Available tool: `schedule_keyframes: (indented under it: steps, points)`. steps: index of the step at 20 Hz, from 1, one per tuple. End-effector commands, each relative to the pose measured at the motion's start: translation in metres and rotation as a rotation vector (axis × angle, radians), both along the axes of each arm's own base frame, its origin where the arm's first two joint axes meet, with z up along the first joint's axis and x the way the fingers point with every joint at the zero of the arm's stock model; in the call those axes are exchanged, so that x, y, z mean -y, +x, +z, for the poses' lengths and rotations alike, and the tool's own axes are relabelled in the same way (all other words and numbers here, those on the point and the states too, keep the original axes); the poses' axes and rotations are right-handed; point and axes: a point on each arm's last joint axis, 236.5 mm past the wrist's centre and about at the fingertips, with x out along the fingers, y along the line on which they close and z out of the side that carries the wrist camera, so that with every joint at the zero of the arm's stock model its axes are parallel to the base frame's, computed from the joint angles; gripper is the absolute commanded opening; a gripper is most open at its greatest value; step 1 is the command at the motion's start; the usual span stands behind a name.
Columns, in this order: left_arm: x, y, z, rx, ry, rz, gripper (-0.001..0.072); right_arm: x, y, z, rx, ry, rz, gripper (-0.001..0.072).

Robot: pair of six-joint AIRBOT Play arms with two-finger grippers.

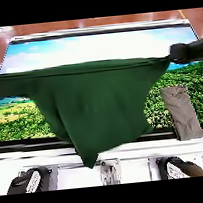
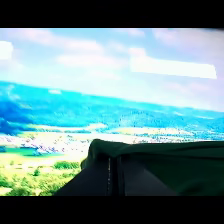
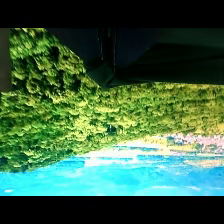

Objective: Fold the shirts.

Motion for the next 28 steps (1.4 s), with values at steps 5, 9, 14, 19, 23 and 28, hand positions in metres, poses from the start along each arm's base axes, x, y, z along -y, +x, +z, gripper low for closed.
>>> schedule_keyframes:
  steps: [5, 9, 14, 19, 23, 28]
  points:
    - [-0.011, 0.132, -0.117, -0.078, -0.35, 0.076, 0.004, -0.01, 0.142, -0.12, 0.052, 0.304, -0.209, 0.0064]
    - [0.024, 0.152, -0.191, -0.243, -0.367, 0.011, 0.0041, -0.013, 0.143, -0.176, -0.061, 0.327, -0.228, 0.0064]
    - [0.081, 0.152, -0.232, -0.352, -0.361, -0.097, 0.0041, -0.028, 0.129, -0.193, -0.169, 0.387, -0.222, 0.0066]
    - [0.065, 0.129, -0.204, -0.451, -0.348, -0.162, 0.0493, -0.017, 0.109, -0.128, -0.101, 0.323, -0.077, 0.0527]
    - [-0.001, 0.064, -0.192, -0.644, -0.298, -0.113, 0.0261, 0.062, 0.033, -0.104, -0.234, 0.07, -0.067, 0.0525]
    - [0.031, -0.038, -0.266, -0.909, -0.478, -0.119, 0.0604, 0.094, -0.053, -0.159, -0.554, 0.18, -0.135, 0.0527]
